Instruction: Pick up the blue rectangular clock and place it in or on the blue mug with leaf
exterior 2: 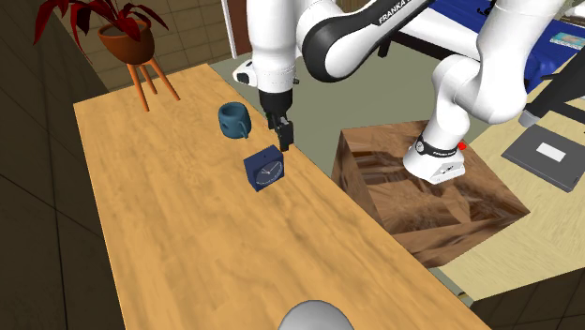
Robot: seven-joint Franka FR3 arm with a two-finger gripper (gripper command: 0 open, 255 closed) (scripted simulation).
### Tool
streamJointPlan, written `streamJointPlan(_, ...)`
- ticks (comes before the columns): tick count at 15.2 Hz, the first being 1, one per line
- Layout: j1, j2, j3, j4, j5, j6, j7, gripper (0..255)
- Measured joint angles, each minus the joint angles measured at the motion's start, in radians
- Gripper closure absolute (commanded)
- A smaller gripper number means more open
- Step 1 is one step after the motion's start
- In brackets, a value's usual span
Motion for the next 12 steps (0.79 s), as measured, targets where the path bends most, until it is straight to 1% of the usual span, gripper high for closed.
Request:
streamJointPlan(2, 0.008, 0.071, 0.01, 0.048, 0.008, 0.024, -0.017, 0)
streamJointPlan(4, 0.01, 0.108, 0.014, 0.071, 0.012, 0.039, -0.031, 0)
streamJointPlan(12, 0.01, 0.176, 0.017, 0.06, 0.019, 0.119, -0.037, 0)
